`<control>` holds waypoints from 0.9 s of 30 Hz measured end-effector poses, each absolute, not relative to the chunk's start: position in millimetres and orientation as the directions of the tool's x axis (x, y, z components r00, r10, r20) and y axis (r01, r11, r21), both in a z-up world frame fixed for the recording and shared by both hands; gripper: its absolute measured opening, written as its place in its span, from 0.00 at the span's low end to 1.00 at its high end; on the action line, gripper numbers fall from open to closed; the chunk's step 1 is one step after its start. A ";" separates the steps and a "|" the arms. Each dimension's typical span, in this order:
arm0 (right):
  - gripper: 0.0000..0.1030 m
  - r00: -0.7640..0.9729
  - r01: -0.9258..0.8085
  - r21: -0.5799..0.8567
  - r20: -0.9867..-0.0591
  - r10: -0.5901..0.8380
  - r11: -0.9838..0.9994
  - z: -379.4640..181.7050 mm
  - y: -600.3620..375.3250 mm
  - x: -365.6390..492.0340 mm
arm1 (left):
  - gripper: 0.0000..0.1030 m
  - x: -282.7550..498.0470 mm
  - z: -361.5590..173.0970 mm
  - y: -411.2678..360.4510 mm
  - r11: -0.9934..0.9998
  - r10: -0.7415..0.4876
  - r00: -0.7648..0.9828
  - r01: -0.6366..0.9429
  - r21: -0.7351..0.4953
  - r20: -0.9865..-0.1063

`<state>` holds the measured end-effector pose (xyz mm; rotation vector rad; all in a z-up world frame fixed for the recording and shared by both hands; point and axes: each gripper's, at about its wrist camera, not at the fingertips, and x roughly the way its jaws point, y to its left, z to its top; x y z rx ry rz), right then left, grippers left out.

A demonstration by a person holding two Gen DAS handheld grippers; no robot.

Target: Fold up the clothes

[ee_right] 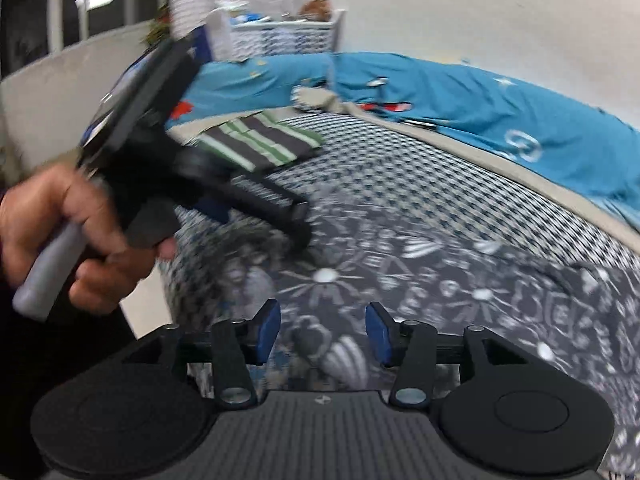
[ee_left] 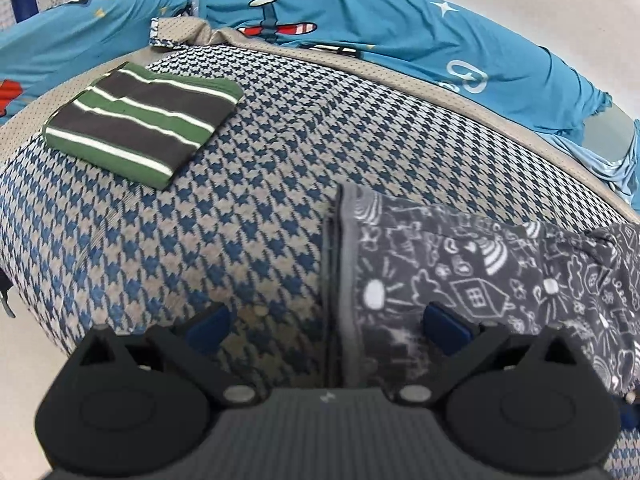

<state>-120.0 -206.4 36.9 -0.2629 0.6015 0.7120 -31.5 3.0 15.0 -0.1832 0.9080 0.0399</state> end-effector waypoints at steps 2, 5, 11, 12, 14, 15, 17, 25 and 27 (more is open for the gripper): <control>0.47 0.591 -0.702 -0.055 -0.601 0.537 0.710 34.2 -196.4 -125.1 | 1.00 -30.5 13.8 7.2 0.982 -0.046 0.611 -0.116 -0.147 -0.790; 0.49 0.590 -0.724 -0.099 -0.602 0.539 0.683 30.4 -184.7 -130.7 | 1.00 -28.7 11.7 12.1 0.980 -0.055 0.601 -0.119 -0.158 -0.798; 0.49 0.598 -0.735 -0.137 -0.592 0.540 0.664 27.3 -170.9 -129.3 | 1.00 -26.2 8.0 16.5 0.977 -0.061 0.579 -0.134 -0.168 -0.813; 0.49 0.601 -0.735 -0.142 -0.591 0.539 0.663 27.1 -169.3 -129.1 | 1.00 -25.9 7.9 17.0 0.976 -0.061 0.577 -0.135 -0.170 -0.814; 0.49 0.609 -0.733 -0.158 -0.587 0.534 0.661 25.5 -165.9 -128.9 | 1.00 -25.3 7.8 18.2 0.975 -0.066 0.574 -0.138 -0.176 -0.816; 0.49 0.616 -0.731 -0.173 -0.583 0.529 0.660 24.5 -164.1 -129.3 | 1.00 -25.1 7.5 19.0 0.973 -0.071 0.574 -0.139 -0.182 -0.816; 0.49 0.629 -0.728 -0.204 -0.578 0.519 0.654 21.9 -160.6 -130.8 | 1.00 -24.7 7.4 20.3 0.971 -0.079 0.575 -0.140 -0.193 -0.814; 0.49 0.630 -0.754 -0.300 -0.583 0.513 0.585 7.4 -138.7 -135.5 | 1.00 -19.9 1.2 25.8 0.962 -0.101 0.554 -0.158 -0.224 -0.826; 0.49 0.629 -0.755 -0.307 -0.589 0.508 0.579 3.6 -134.8 -133.5 | 1.00 -18.1 -1.0 26.5 0.962 -0.100 0.547 -0.159 -0.221 -0.831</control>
